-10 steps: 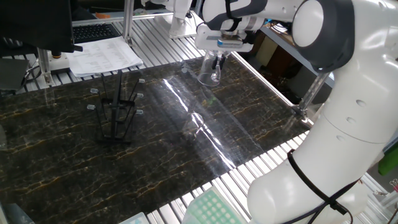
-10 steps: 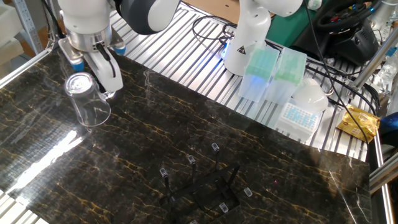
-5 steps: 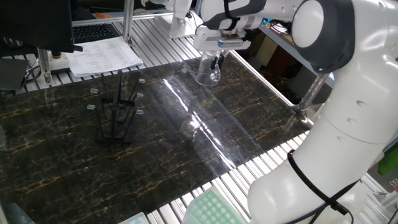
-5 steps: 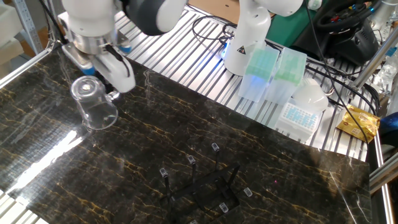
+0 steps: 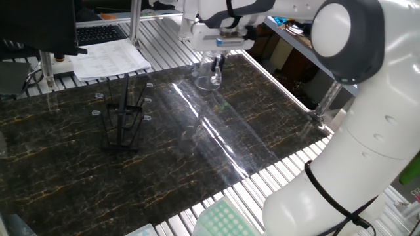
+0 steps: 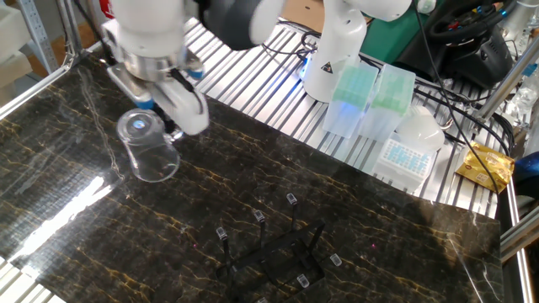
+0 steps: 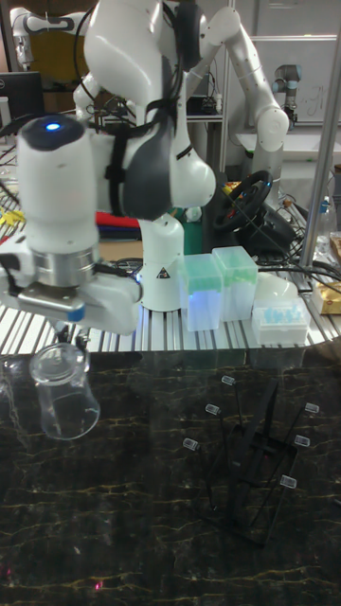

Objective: Put the cup on the cup rack

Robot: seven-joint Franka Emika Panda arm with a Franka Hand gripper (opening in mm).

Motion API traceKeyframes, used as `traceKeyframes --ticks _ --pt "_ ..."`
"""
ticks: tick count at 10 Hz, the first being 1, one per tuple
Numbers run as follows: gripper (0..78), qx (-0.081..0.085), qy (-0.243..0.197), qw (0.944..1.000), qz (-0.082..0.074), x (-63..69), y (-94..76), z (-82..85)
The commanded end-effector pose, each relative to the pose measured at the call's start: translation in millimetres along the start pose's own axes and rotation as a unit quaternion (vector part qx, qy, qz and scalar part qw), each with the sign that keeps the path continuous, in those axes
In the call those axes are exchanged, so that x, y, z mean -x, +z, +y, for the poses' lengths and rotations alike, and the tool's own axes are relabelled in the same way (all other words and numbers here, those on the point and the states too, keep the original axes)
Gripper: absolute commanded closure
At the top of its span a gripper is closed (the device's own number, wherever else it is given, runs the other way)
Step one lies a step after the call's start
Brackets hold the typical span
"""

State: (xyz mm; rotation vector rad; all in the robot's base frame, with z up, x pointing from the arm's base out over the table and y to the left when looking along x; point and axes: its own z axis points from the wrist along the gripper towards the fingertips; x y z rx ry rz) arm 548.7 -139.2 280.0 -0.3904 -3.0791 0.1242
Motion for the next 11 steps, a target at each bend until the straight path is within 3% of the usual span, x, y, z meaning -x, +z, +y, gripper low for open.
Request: traceKeyframes --ticks 1,2,5,9,11 --pt "76.4 -0.012 0.005 0.9999 0.002 -22.4 -22.9 47.8" --pt "76.4 -0.011 -0.008 0.9999 0.003 -30.4 -25.1 61.5" --pt "76.4 -0.011 -0.022 0.9997 0.001 -43.7 -26.4 82.7" --pt "76.4 -0.009 -0.040 0.9991 0.002 -46.9 -27.4 86.1" --pt "76.4 0.008 -0.083 0.9965 -0.002 -46.9 -27.4 86.1"
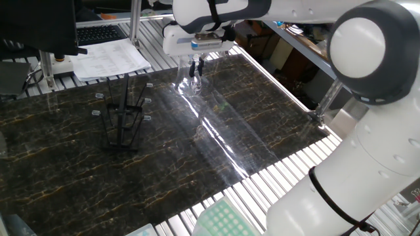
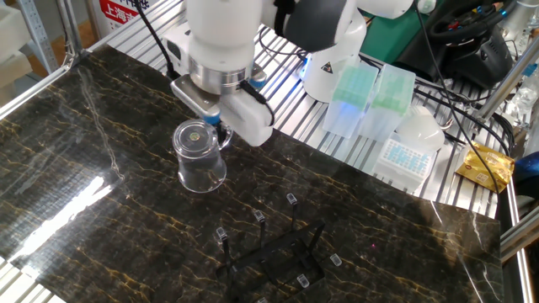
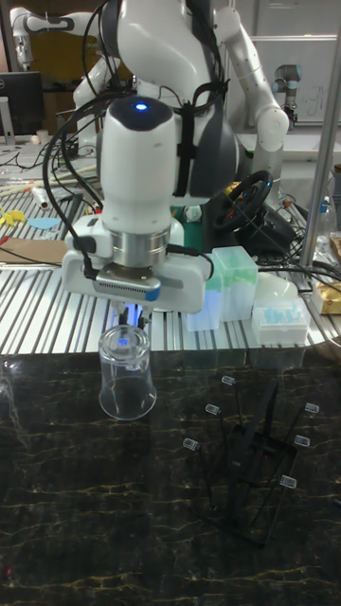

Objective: Put the cup on the cup rack

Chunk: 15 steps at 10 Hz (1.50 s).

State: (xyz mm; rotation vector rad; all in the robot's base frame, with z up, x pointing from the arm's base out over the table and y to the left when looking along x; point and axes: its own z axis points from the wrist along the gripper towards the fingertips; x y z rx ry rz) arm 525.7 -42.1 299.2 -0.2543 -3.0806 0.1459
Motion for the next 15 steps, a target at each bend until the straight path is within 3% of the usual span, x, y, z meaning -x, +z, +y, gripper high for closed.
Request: traceKeyframes --ticks 1,2,3,7,8,9,15 --pt "76.4 0.023 -0.077 0.9967 -0.009 0.2 -2.0 -0.4" --pt "76.4 0.027 -0.107 0.9937 -0.017 0.2 -2.0 -0.4" --pt "76.4 0.044 -0.120 0.9915 -0.021 0.2 -2.0 -0.4" --pt "76.4 0.038 -0.118 0.9921 -0.018 -1.4 -4.7 9.5" --pt "76.4 0.029 -0.114 0.9930 -0.015 -6.9 -7.9 32.3" --pt "76.4 0.029 -0.113 0.9931 -0.015 -9.5 -6.8 41.2" --pt "76.4 0.040 -0.089 0.9950 -0.018 -14.6 12.7 71.3"
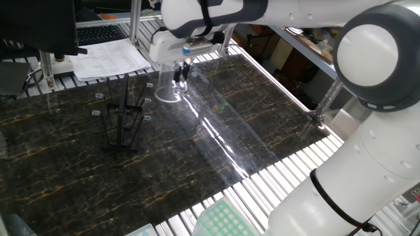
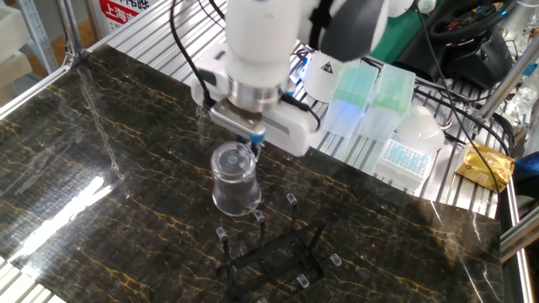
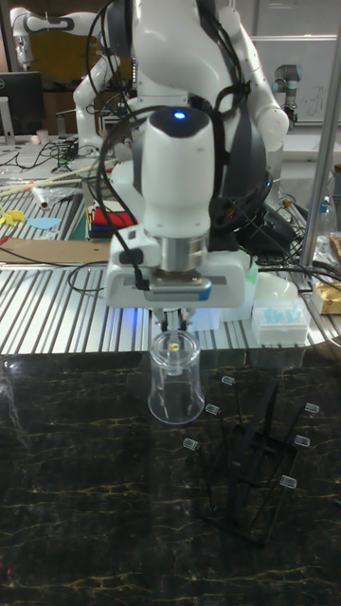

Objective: Put the cup on the cup rack

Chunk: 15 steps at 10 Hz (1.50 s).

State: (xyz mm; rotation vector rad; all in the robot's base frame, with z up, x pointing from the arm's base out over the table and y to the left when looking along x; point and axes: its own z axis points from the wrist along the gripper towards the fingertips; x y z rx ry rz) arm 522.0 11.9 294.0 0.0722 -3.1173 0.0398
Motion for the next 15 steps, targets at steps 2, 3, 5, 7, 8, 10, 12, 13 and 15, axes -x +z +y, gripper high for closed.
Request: traceKeyframes --ticks 2,3,5,7,8,10,12,13,15 --pt "76.4 0.014 0.020 0.9997 -0.005 0.5 11.9 20.4" --pt "76.4 0.016 0.025 0.9996 -0.005 -0.2 9.7 23.2" --pt "76.4 0.015 0.033 0.9993 -0.004 -1.7 7.6 28.1" --pt "76.4 0.015 0.037 0.9992 -0.005 -1.7 9.7 33.3" --pt "76.4 0.015 0.039 0.9991 -0.007 -1.0 12.3 35.7" --pt "76.4 0.015 0.038 0.9991 -0.012 0.2 15.6 36.8" --pt "76.4 0.020 0.040 0.9987 -0.023 4.0 27.6 41.5" --pt "76.4 0.024 0.041 0.9985 -0.027 4.8 31.8 44.6" --pt "76.4 0.032 0.043 0.9983 -0.025 4.2 34.3 50.9"
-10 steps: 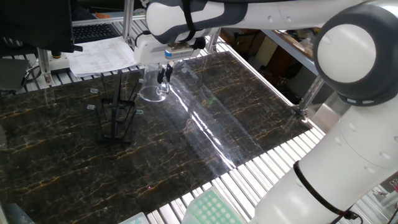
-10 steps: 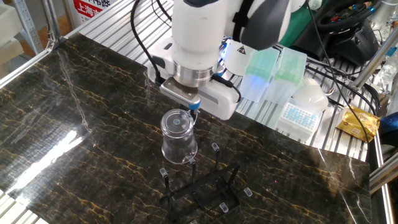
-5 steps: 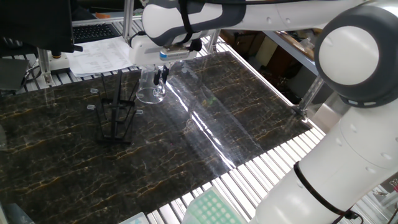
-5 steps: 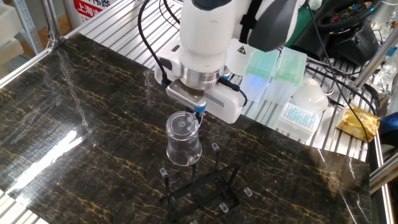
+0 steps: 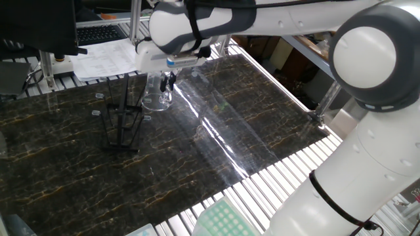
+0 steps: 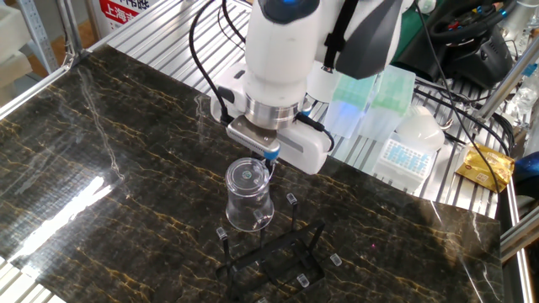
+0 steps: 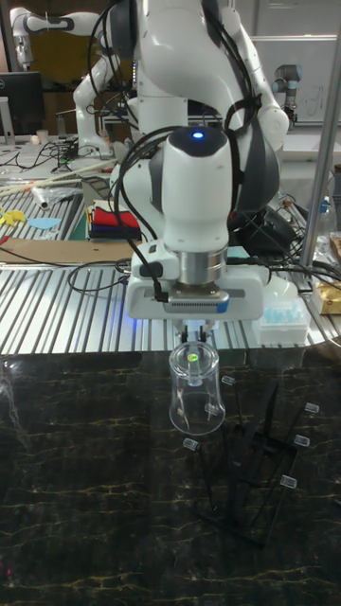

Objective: Put the cup on the cup rack

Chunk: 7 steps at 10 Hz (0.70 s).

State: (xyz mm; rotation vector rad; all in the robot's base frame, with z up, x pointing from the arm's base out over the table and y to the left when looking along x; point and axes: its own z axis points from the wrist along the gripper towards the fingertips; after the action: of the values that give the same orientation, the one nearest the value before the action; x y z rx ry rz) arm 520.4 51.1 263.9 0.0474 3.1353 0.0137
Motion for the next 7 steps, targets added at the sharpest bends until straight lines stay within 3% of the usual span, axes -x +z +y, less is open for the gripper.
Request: traceKeyframes --ticks 1,4,7 --pt "76.4 0.020 0.006 0.9997 -0.009 1.1 6.2 15.5" --pt "76.4 0.025 0.011 0.9995 -0.014 2.3 10.4 27.9" --pt "76.4 0.025 0.008 0.9994 -0.021 5.0 20.4 29.1"
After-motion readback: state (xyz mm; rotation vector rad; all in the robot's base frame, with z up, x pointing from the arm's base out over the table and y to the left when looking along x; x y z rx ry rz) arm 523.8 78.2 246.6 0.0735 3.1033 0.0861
